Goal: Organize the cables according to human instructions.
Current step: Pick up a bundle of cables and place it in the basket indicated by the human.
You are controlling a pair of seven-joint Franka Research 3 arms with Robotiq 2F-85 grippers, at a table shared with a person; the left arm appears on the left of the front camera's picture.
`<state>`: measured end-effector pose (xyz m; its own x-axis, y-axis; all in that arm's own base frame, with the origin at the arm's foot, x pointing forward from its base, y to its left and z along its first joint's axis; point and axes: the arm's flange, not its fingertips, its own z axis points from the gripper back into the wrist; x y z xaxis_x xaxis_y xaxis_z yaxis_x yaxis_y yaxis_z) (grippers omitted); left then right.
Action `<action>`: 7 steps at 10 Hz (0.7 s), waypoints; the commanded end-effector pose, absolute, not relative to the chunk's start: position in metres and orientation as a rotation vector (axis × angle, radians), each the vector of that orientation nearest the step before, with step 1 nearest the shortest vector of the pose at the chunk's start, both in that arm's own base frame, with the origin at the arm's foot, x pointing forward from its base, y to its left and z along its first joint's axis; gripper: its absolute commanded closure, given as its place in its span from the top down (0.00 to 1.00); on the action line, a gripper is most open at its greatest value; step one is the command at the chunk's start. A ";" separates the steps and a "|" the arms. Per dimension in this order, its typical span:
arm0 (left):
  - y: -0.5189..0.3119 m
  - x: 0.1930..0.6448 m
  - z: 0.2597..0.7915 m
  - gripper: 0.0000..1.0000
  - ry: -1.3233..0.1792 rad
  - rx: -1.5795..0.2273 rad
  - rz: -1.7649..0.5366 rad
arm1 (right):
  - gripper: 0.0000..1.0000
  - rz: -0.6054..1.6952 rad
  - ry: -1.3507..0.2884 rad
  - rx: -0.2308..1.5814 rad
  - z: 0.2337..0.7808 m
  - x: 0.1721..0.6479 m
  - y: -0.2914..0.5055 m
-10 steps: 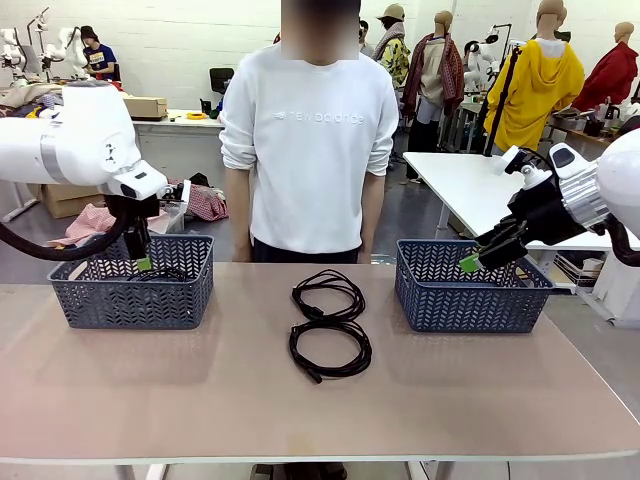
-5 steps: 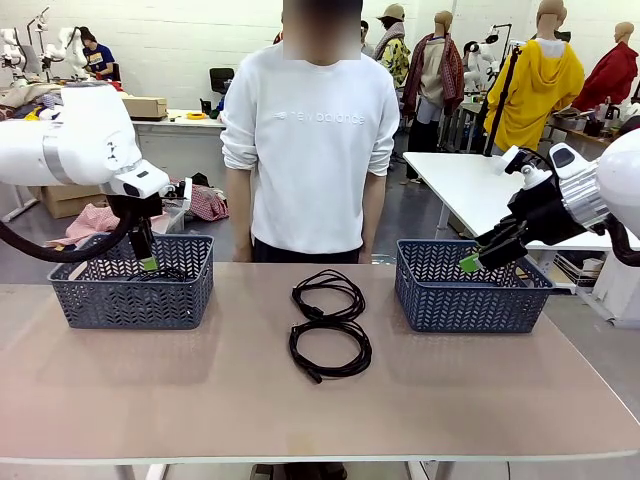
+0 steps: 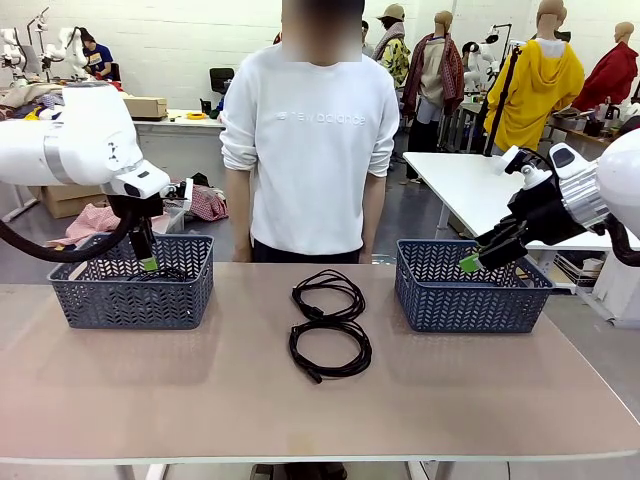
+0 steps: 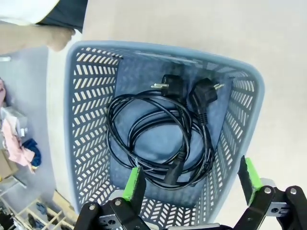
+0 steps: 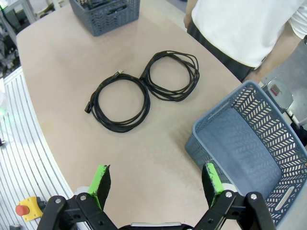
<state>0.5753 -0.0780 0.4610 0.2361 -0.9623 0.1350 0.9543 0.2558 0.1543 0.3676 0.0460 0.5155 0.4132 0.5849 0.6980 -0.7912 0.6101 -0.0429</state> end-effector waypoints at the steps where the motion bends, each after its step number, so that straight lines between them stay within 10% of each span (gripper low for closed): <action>1: -0.101 0.556 0.463 1.00 -0.251 -0.015 -1.302 | 1.00 0.895 -0.750 0.335 0.514 0.369 0.045; 7: -0.150 0.488 0.472 1.00 -0.377 -0.233 -1.307 | 1.00 0.895 -0.750 0.335 0.514 0.369 0.045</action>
<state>0.5015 -0.1603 0.4736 0.2370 -0.9050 0.3532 0.9617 0.2700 0.0466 0.3676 0.0461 0.5154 0.4132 0.5850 0.6978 -0.7912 0.6100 -0.0429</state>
